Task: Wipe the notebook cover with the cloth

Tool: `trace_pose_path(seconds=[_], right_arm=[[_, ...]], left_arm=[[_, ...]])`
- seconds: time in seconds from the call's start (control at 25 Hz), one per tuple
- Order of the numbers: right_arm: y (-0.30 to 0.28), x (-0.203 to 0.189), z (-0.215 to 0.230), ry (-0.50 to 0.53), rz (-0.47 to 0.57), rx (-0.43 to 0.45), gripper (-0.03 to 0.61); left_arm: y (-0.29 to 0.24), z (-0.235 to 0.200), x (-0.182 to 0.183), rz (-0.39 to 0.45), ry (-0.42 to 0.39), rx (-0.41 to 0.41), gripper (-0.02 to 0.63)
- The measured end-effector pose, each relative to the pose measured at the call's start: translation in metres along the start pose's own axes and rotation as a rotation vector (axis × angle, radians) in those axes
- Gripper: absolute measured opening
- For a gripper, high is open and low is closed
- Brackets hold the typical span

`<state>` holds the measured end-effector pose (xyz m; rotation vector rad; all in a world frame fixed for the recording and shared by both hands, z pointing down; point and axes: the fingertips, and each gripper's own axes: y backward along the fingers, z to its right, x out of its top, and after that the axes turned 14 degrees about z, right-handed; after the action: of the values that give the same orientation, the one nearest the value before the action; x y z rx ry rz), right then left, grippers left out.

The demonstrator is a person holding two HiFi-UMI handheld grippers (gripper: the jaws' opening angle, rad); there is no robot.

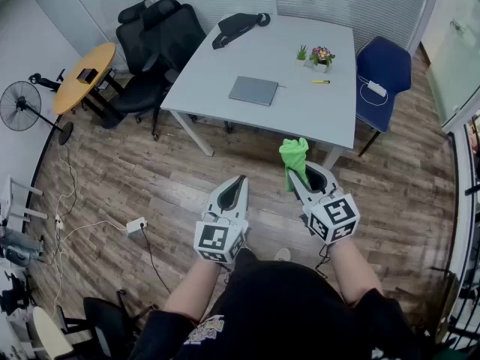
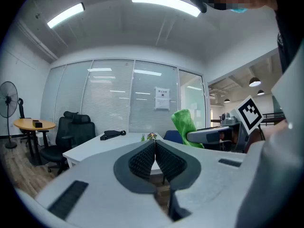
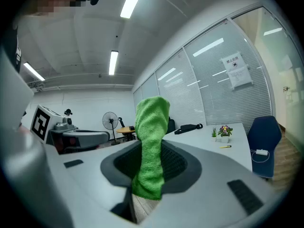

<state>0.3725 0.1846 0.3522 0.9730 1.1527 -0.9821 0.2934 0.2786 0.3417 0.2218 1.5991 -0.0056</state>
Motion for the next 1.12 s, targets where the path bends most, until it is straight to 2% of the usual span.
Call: trace_pose_path(seconds=[0.48,0.8,0.84,0.92,1.12], right_arm=[[0.0,-0.001,-0.001,-0.016,0.003,0.002,0.11],[-0.022,-0.003,-0.004,-0.046,0.006,-0.017,0.112],[-0.025,-0.004,-0.004,-0.047,0.003,-0.022,0.112],[-0.033,-0.006,-0.004,-0.047,-0.001,-0.03,0.112],[-0.056,-0.011,-0.007,-0.043,-0.016,-0.05,0.112]], left_arm=[[0.003,-0.001,0.002,-0.001,0.0,0.011,0.006],[-0.002,-0.025,0.001,0.003,0.019,0.007,0.009],[-0.003,-0.028,-0.001,0.0,0.02,0.001,0.024],[-0.006,-0.036,-0.004,-0.005,0.025,-0.01,0.092],[-0.012,-0.061,-0.009,-0.014,0.046,-0.024,0.114]])
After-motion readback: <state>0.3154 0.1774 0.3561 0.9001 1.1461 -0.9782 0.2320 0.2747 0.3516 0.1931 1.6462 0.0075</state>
